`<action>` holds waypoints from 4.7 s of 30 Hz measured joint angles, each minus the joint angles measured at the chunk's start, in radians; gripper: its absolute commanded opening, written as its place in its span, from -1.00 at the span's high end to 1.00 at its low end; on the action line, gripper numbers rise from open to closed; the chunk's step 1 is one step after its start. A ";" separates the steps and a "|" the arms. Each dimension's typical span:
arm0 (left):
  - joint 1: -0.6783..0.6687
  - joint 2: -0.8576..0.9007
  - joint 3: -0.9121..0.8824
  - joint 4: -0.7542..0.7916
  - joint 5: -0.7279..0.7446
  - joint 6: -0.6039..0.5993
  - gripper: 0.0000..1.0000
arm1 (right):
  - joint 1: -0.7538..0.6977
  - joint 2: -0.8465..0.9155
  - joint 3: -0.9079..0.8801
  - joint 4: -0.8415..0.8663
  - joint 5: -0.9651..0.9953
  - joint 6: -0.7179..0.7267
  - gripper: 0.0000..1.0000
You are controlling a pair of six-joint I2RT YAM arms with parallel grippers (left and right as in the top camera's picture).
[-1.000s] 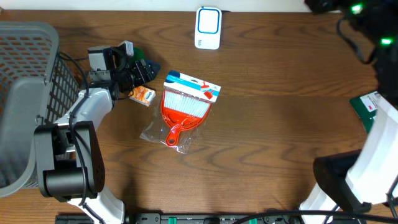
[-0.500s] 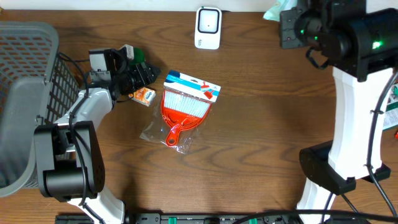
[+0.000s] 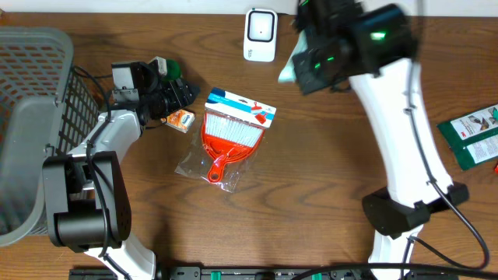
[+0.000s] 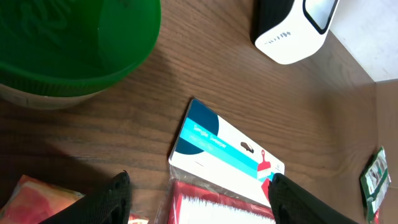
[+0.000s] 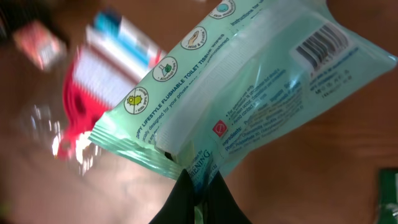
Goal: Scan the item barcode
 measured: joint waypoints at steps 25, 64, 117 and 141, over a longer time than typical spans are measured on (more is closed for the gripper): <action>0.000 0.000 0.000 -0.041 -0.001 0.053 -0.41 | 0.101 -0.001 -0.494 0.434 -0.003 -0.105 0.97; 0.000 0.000 0.000 -0.076 -0.030 0.076 -0.41 | 0.158 -0.001 -0.791 0.096 0.420 -0.089 -0.46; 0.001 0.000 0.000 -0.150 -0.131 0.120 -0.41 | 0.104 -0.002 -0.903 0.113 0.113 0.266 -0.98; 0.001 0.000 0.000 -0.150 -0.156 0.120 -0.41 | 0.119 0.081 -0.983 0.140 0.227 0.264 -0.99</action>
